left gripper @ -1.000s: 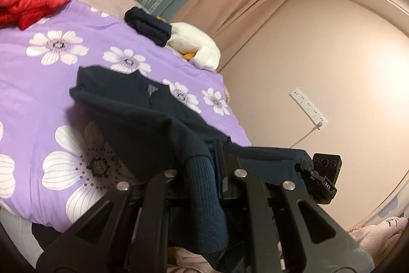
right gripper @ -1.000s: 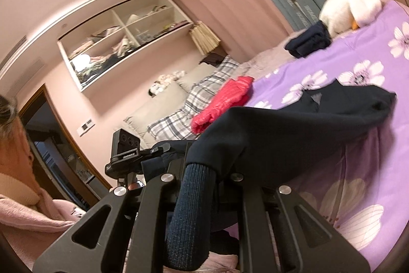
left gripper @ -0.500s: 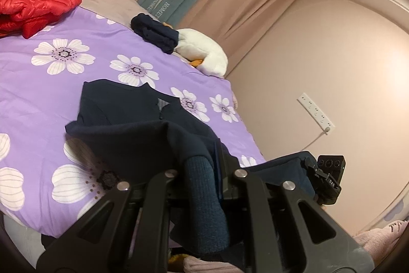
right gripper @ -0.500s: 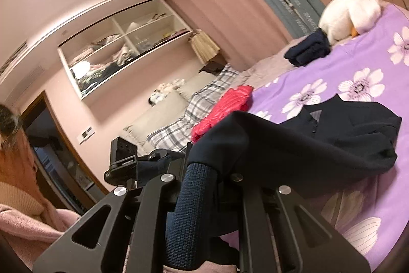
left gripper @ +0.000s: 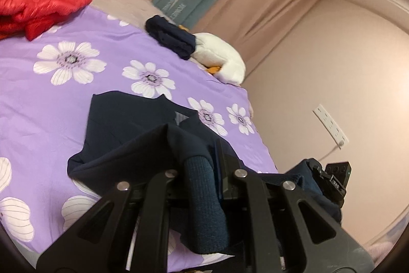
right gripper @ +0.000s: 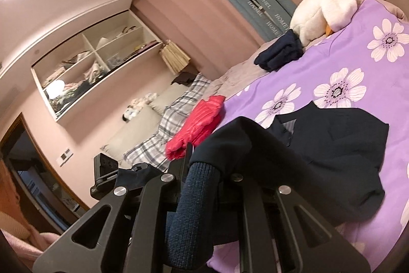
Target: Fold large clothes
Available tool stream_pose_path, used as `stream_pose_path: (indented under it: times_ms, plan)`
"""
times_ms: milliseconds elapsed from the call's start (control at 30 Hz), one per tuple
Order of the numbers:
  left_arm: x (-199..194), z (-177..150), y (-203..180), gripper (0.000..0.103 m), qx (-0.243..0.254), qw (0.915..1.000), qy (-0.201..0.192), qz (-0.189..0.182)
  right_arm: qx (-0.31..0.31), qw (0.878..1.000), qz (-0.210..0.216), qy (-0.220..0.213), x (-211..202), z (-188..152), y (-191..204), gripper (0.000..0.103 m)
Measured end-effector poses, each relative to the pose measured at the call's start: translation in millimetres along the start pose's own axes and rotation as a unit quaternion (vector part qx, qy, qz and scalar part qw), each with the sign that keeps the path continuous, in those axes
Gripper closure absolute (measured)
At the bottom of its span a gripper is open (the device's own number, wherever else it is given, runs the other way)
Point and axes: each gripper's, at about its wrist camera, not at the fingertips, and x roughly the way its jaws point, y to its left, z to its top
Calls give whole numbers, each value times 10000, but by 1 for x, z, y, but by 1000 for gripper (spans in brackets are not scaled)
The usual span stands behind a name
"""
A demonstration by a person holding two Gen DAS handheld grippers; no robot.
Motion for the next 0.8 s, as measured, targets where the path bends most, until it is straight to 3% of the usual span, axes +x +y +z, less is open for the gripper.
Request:
stream_pose_path:
  times_ms: [300,800]
  plan:
    - [18,16,30,91,-135,9995,-24,278,106,9982,-576,-105,15,9,-22,91]
    - [41,26,52,91,-185,9979,-30,617,238,9933,-1121,-124,35,15,-51,91]
